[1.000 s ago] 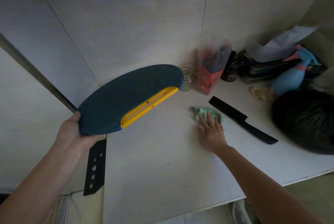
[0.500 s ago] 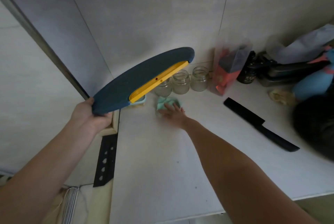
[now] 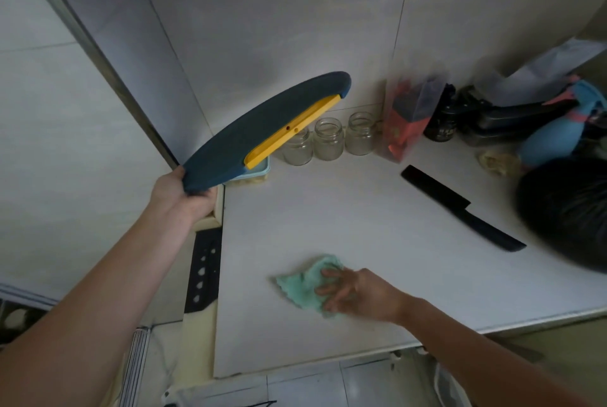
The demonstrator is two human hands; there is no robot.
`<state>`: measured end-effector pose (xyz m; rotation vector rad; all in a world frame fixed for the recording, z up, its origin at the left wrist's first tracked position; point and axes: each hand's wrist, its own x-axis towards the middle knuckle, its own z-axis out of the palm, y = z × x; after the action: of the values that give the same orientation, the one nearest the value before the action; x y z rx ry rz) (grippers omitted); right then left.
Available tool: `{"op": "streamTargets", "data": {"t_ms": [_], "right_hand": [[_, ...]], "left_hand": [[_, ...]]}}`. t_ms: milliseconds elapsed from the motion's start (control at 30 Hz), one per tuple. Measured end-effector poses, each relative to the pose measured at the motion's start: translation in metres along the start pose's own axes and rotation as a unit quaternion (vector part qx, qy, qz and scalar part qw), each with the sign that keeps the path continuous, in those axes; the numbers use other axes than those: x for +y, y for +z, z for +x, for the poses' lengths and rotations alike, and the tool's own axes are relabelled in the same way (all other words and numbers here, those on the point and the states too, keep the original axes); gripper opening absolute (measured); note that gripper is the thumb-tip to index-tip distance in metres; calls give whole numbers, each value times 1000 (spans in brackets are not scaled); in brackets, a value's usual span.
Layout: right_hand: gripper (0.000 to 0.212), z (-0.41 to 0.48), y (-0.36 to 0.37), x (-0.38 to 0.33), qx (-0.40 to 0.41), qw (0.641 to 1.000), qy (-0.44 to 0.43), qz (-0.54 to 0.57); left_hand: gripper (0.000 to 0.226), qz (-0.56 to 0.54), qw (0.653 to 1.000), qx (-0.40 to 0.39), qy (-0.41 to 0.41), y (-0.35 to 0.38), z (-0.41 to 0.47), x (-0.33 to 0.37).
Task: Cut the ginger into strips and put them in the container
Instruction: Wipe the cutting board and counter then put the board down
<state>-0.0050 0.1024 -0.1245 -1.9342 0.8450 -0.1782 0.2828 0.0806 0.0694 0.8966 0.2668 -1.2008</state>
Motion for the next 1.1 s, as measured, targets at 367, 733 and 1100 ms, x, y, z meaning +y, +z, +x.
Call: {"op": "streamTargets", "data": {"t_ms": [367, 733, 1100], "right_hand": [[15, 11, -51, -13, 420, 893, 155, 49], [72, 107, 38, -48, 162, 971, 39, -170], [40, 11, 57, -38, -60, 991, 2, 123]], "left_hand": [[18, 10, 1000, -11, -12, -6, -4, 2], [20, 24, 999, -32, -27, -16, -7, 2], [19, 38, 998, -34, -30, -25, -27, 0]]}}
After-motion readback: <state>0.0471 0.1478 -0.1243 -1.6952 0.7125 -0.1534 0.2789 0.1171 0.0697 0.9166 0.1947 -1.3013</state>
